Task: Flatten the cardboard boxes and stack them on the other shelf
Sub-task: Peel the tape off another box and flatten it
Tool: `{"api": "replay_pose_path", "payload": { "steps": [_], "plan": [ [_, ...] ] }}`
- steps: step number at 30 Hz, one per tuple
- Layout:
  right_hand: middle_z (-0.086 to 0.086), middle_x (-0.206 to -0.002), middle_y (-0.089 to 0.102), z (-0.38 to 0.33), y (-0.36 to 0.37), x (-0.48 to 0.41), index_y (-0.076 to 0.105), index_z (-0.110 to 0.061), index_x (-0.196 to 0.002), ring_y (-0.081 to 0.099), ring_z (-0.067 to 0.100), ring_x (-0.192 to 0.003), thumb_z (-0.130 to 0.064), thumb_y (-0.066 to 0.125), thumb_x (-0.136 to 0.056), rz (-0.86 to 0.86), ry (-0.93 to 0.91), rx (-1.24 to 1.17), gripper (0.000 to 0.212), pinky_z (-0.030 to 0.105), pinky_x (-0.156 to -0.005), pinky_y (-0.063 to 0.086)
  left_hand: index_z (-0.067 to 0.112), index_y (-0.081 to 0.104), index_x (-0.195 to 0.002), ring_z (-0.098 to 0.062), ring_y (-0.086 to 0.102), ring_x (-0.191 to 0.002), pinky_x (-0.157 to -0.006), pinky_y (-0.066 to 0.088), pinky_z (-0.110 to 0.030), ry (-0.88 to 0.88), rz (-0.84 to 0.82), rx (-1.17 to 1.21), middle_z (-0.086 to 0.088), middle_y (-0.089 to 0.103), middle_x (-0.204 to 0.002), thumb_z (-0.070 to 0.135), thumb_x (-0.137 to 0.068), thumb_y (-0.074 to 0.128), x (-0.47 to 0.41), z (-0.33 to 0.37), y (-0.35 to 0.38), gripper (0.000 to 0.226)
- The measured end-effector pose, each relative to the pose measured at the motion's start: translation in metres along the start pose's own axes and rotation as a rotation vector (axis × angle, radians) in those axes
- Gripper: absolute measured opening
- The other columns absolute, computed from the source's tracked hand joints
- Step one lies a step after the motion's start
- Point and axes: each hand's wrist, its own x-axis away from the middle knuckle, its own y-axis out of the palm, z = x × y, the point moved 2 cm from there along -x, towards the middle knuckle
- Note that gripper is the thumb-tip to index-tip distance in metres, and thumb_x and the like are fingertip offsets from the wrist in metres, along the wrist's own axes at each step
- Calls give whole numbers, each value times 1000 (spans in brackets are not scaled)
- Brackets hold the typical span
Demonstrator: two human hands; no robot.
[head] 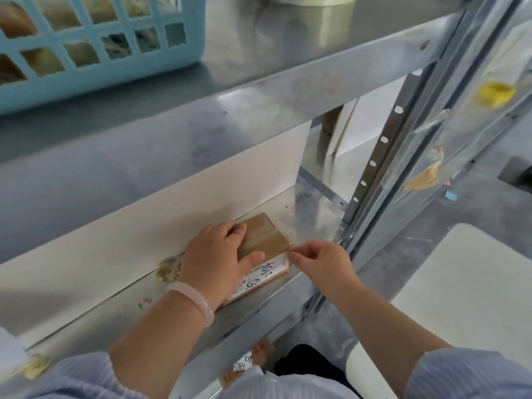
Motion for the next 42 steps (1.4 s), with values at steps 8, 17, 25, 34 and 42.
{"api": "replay_pose_path", "payload": {
  "steps": [8, 17, 25, 34, 42],
  "plan": [
    [-8, -71, 71, -2, 4, 0, 68, -27, -76, 66, 13, -61, -38, 73, -83, 16, 52, -12, 15, 26, -60, 59, 25, 42, -142, -20, 38, -126, -100, 37, -33, -5, 5, -65, 6, 42, -144, 74, -82, 31, 1, 2, 1, 78],
    [7, -76, 73, -13, -2, -2, 68, -3, -84, 68, 16, -73, -5, 63, -90, -155, 87, -459, 8, 27, -72, 57, 28, 40, -144, -19, 37, -129, -102, 36, -34, 8, -5, -53, 7, 40, -146, 76, -80, 27, 2, 0, 2, 80],
    [5, -79, 71, -30, -2, -18, 63, -9, -84, 71, 16, -77, -9, 61, -92, -13, -1, -416, 8, 32, -76, 59, 32, 38, -144, -17, 35, -131, -104, 34, -35, 27, -20, 4, 11, 38, -148, 75, -81, 34, 3, -1, -1, 77],
    [4, -79, 73, -40, -17, -42, 67, -11, -90, 73, 17, -70, -26, 70, -87, 70, 9, -399, 16, 27, -62, 59, 33, 43, -142, -13, 36, -129, -107, 28, -32, 59, -14, 127, 14, 41, -145, 75, -77, 44, 8, -7, -3, 77],
    [-4, -76, 64, -37, 19, -41, 69, -19, -92, 61, 6, -67, -27, 57, -96, -256, 194, -133, 14, 17, -55, 54, 34, 41, -142, -8, 35, -127, -103, 22, -23, 129, -38, 202, 19, 41, -142, 74, -72, 54, 12, -15, -5, 81]
  ]
}}
